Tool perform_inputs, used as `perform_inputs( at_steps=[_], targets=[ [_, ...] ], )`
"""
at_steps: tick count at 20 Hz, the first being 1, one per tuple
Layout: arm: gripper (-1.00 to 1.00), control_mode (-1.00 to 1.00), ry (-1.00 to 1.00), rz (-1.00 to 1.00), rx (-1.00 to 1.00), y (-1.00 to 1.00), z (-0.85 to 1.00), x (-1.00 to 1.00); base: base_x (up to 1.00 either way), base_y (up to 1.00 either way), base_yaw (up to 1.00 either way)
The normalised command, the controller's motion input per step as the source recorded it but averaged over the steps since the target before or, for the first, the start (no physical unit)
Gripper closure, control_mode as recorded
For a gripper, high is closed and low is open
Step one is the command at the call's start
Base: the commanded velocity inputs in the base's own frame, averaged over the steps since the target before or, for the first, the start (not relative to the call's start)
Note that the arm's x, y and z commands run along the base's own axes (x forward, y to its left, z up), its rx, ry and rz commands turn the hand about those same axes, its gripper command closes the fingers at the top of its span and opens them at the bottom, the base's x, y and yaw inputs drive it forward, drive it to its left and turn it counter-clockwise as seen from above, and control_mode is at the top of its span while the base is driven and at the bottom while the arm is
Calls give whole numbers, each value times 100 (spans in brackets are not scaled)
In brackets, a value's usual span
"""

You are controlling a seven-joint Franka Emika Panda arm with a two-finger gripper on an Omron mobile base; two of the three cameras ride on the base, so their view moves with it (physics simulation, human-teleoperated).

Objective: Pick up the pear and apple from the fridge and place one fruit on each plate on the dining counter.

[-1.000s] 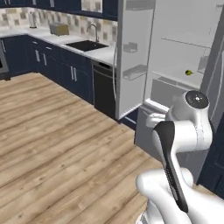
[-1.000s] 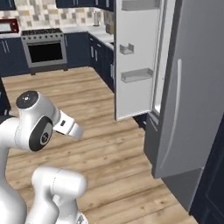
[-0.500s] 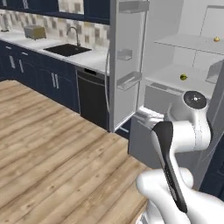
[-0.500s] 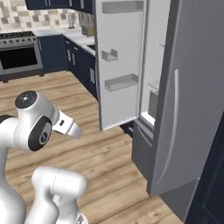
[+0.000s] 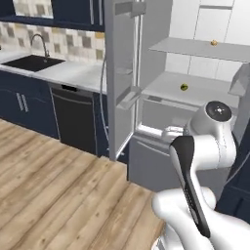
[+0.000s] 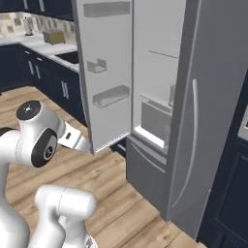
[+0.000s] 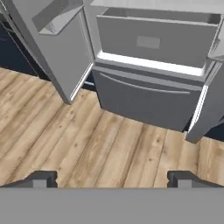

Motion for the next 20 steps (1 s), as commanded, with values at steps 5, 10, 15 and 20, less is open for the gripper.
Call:
perform_inputs(
  at_steps=[5, 10, 15, 20],
  targets=[
    [-100, 100, 0, 0, 0, 0, 0, 0, 73, 25, -41],
    [-100, 100, 0, 0, 0, 0, 0, 0, 49, 0, -41],
    [-100, 100, 0, 0, 0, 0, 0, 0, 51, 3, -35],
    [-100, 100, 0, 0, 0, 0, 0, 0, 71, 15, -29]
  ],
)
